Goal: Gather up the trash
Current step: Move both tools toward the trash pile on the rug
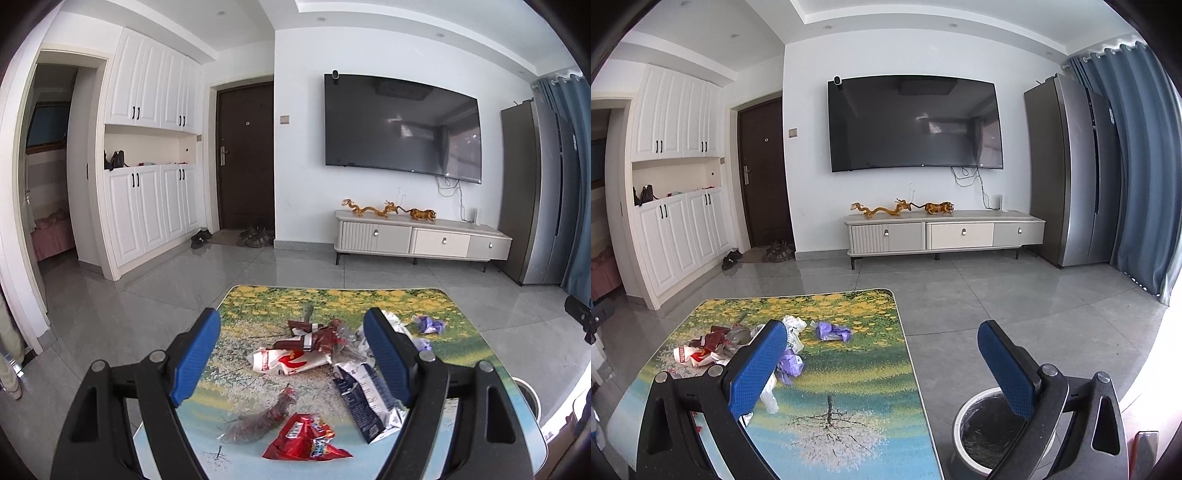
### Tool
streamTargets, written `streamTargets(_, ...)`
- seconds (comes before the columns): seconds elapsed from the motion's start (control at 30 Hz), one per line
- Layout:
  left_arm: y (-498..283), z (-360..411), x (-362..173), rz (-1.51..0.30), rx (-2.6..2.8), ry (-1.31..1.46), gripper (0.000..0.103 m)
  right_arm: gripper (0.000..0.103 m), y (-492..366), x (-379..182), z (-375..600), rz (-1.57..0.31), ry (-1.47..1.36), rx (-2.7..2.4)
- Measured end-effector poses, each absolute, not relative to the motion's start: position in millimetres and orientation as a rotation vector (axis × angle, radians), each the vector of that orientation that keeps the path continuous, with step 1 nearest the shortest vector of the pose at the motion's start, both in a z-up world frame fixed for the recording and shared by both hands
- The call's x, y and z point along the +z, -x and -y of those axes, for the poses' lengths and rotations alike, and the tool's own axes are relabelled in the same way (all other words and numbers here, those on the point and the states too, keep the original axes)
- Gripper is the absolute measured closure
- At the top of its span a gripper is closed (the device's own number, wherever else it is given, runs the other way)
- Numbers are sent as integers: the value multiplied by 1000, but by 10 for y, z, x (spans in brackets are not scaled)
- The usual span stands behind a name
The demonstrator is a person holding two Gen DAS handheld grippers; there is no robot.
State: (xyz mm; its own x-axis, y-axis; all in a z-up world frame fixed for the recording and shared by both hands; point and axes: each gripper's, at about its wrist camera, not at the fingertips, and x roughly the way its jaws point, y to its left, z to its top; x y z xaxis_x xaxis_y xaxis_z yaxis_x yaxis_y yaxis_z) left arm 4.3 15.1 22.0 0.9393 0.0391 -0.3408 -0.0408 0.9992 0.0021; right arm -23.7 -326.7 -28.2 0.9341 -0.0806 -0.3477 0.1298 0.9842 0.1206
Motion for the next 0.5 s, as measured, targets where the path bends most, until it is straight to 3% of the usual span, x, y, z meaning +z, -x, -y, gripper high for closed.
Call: streamTargets(0.5,-295,-506,-178,-566,48,18,24,0,-125,-480,3264,-441,-187,7)
